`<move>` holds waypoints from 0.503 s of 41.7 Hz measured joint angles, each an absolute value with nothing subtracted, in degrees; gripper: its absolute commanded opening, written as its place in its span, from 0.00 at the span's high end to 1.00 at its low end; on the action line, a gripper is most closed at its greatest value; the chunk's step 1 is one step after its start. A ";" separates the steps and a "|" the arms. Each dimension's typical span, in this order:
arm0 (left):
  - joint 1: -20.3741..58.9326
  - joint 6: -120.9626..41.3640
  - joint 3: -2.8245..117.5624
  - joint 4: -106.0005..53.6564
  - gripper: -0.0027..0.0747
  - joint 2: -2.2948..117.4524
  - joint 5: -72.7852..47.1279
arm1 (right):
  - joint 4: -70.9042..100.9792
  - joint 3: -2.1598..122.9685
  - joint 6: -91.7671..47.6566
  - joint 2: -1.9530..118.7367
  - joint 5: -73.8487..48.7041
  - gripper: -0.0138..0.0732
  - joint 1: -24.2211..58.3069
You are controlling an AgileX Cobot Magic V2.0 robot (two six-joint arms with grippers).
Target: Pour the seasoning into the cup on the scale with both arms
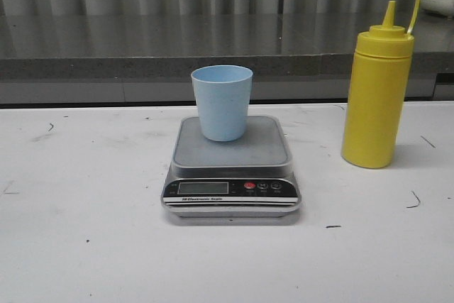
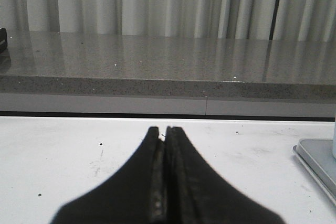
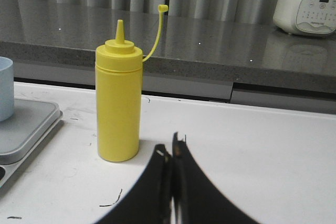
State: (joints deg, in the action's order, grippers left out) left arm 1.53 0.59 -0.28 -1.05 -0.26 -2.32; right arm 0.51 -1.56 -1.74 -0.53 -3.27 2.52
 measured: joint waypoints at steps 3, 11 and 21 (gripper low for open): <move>1.53 0.59 -0.28 -1.05 0.99 -0.26 -2.32 | 1.89 -1.56 -1.74 -0.53 -3.27 0.92 2.52; 1.53 0.59 -0.28 -1.05 0.99 -0.26 -2.32 | 3.24 -1.56 -1.74 -0.53 -3.27 0.92 2.52; 1.53 0.59 -0.28 -1.05 0.99 -0.26 -2.32 | 3.63 -1.56 -1.74 -0.53 -3.27 0.92 1.77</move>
State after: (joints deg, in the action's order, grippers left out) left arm 1.53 0.59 -0.28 -1.05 -0.26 -2.32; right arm 3.63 -1.56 -1.74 -0.53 -3.27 1.77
